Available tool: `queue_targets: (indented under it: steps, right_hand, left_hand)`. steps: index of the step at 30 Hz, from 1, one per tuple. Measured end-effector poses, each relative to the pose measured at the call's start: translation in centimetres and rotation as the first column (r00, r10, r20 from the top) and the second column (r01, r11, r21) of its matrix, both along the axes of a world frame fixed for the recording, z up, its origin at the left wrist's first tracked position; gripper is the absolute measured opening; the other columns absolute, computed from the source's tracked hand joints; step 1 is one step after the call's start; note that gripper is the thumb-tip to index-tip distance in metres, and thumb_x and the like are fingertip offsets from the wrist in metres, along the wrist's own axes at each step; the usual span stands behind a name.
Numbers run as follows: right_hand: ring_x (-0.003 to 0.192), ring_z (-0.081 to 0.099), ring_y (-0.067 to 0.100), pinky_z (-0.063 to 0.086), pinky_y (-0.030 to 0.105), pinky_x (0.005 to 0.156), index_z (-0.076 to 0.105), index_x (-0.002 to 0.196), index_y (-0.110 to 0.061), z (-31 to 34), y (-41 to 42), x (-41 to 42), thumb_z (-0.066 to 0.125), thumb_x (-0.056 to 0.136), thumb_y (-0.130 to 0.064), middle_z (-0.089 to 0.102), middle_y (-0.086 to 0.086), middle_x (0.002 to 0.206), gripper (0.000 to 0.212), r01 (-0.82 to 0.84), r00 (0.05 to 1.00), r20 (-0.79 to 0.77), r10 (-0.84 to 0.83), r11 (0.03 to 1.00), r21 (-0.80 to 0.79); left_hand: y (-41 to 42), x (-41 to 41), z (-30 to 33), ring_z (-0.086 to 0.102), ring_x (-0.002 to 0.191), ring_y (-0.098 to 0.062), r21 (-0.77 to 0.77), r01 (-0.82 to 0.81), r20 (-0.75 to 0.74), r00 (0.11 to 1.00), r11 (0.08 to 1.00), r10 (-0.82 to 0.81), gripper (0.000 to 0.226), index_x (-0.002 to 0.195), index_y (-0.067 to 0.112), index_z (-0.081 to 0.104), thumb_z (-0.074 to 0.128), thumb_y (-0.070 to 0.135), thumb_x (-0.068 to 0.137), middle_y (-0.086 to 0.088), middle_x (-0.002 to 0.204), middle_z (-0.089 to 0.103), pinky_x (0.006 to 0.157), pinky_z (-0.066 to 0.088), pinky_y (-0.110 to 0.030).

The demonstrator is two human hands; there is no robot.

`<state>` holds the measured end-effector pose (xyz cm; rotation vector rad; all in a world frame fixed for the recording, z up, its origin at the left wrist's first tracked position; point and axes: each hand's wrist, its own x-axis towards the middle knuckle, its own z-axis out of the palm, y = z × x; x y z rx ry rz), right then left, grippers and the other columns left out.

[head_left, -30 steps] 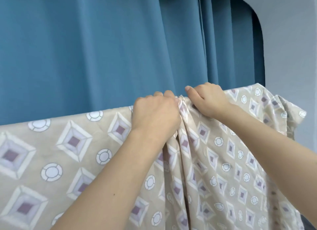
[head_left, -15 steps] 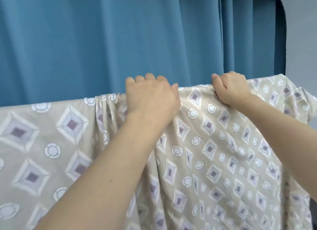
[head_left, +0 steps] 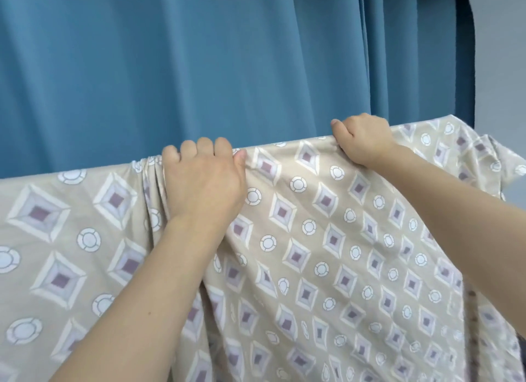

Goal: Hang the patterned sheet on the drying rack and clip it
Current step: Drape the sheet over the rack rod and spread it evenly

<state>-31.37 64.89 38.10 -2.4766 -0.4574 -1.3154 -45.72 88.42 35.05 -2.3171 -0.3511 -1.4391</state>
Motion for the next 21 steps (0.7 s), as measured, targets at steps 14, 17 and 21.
queue_targets:
  steps: [14, 17, 21]
  right_hand:
    - [0.058, 0.046, 0.033, 0.028, 0.033, 0.056, 0.038, 0.052, -0.004, 0.0, 8.1, -4.4, 0.025, 0.099, -0.035, 0.044, 0.011, 0.053, 0.057, -0.07, 0.997, 0.022, 0.071, 0.997, -0.043]
    - [0.062, 0.045, 0.032, 0.029, 0.033, 0.057, 0.047, 0.06, -0.006, 0.4, 10.2, -6.2, 0.024, 0.1, -0.036, 0.047, 0.009, 0.058, 0.055, -0.11, 0.992, 0.053, 0.115, 0.99, -0.085]
    - [0.06, 0.042, 0.03, 0.029, 0.033, 0.058, 0.044, 0.058, -0.009, 0.3, 14.7, -8.7, 0.022, 0.102, -0.038, 0.043, 0.005, 0.057, 0.057, -0.224, 0.966, 0.087, 0.242, 0.958, -0.179]
  left_hand:
    - [6.1, -3.0, 1.8, 0.063, 0.076, -0.033, -0.055, 0.078, 0.001, 0.997, 0.995, -0.078, 0.045, 0.074, 0.019, 0.048, 0.018, 0.042, 0.1, -0.01, 0.078, 0.068, 0.073, 0.039, -0.039]
    - [6.8, -3.5, 1.4, 0.059, 0.059, -0.031, 0.016, 0.09, 0.052, 0.995, 0.996, -0.09, 0.038, 0.068, 0.02, 0.038, 0.02, 0.038, 0.096, -0.008, 0.064, 0.064, 0.061, 0.029, -0.035]
    - [7.0, -3.4, 1.2, 0.057, 0.059, -0.03, 0.023, 0.099, 0.075, 0.992, 0.995, -0.1, 0.039, 0.07, 0.021, 0.039, 0.019, 0.039, 0.097, -0.007, 0.065, 0.063, 0.062, 0.026, -0.035]
